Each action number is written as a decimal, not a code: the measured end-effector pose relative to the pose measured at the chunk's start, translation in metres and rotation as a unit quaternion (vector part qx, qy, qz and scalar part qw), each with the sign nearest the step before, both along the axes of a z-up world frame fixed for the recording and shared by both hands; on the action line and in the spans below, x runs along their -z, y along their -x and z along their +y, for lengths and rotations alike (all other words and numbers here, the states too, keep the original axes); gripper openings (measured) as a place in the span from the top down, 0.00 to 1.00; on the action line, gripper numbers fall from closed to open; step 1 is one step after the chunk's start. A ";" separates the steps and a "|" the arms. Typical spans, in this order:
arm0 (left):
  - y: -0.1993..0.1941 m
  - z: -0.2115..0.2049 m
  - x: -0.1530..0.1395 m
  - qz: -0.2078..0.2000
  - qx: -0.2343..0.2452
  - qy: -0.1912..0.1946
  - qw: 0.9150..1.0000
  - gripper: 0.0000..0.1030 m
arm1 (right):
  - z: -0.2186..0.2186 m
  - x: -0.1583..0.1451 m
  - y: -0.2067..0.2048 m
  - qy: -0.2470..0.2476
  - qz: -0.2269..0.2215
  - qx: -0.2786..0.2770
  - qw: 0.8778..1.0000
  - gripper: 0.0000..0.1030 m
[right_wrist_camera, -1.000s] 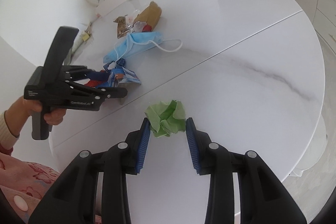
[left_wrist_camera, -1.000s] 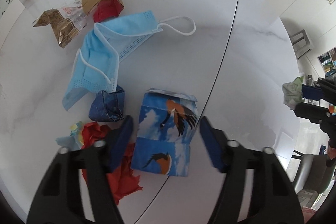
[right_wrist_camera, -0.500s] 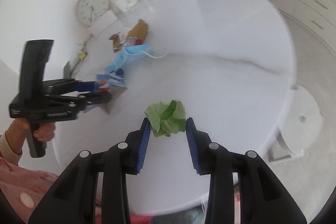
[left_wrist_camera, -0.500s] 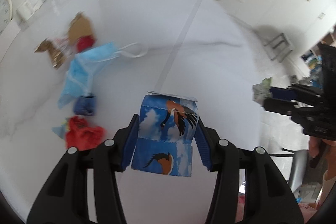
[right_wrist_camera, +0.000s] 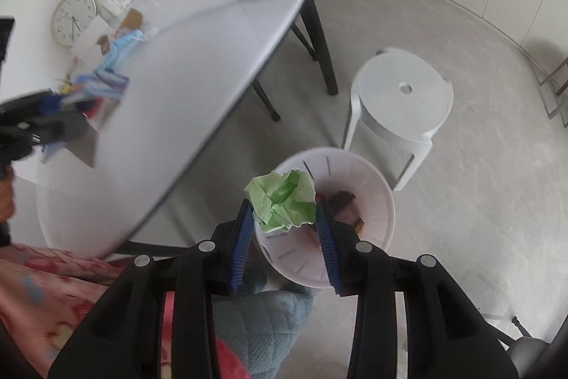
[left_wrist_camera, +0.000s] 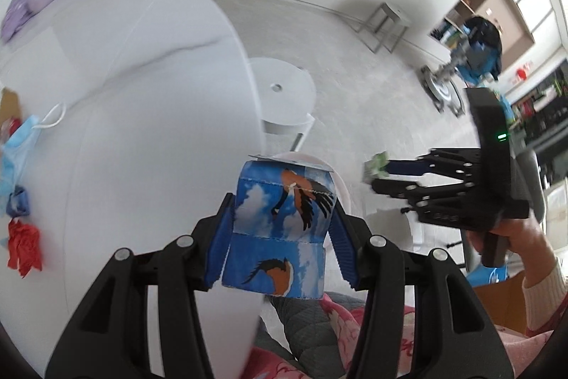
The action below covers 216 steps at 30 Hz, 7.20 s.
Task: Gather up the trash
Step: 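Carry both items to the bin and open the right gripper to drop the green paper, then open the left gripper over the bin to drop the blue box, then move both open grippers back over the table toward the red paper, then grasp the red crumpled paper with the left gripper, then grasp the yellow-blue cloth with the right gripper while the left holds the red paper, then carry both items over the bin and open both grippers to drop them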
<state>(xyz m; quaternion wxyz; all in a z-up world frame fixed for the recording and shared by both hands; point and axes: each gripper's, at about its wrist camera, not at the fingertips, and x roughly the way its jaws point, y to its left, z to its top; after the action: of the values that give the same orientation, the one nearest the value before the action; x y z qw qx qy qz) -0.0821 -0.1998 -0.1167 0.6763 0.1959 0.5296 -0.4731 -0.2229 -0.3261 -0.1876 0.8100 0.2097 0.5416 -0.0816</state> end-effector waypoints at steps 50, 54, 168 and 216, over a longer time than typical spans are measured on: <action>0.047 -0.033 -0.009 -0.028 0.017 -0.022 0.999 0.08 | -0.040 -0.005 0.039 0.026 0.034 0.080 0.996 0.03; 0.026 -0.010 -0.014 -0.031 -0.023 -0.019 0.999 0.08 | -0.026 -0.013 0.009 0.032 0.023 0.050 0.998 0.03; 0.006 0.051 -0.021 -0.098 0.032 0.039 0.994 0.74 | 0.034 -0.026 -0.037 0.024 0.018 0.094 0.995 0.63; 0.073 -0.048 -0.016 -0.081 0.065 0.011 0.995 0.08 | -0.049 0.013 0.060 0.040 0.054 0.159 0.985 0.02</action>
<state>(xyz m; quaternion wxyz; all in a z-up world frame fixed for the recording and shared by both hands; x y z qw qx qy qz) -0.1549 -0.2477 -0.1010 0.6870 0.2599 0.4539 -0.5045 -0.2830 -0.3753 -0.2001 0.7639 0.2559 0.5406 -0.2421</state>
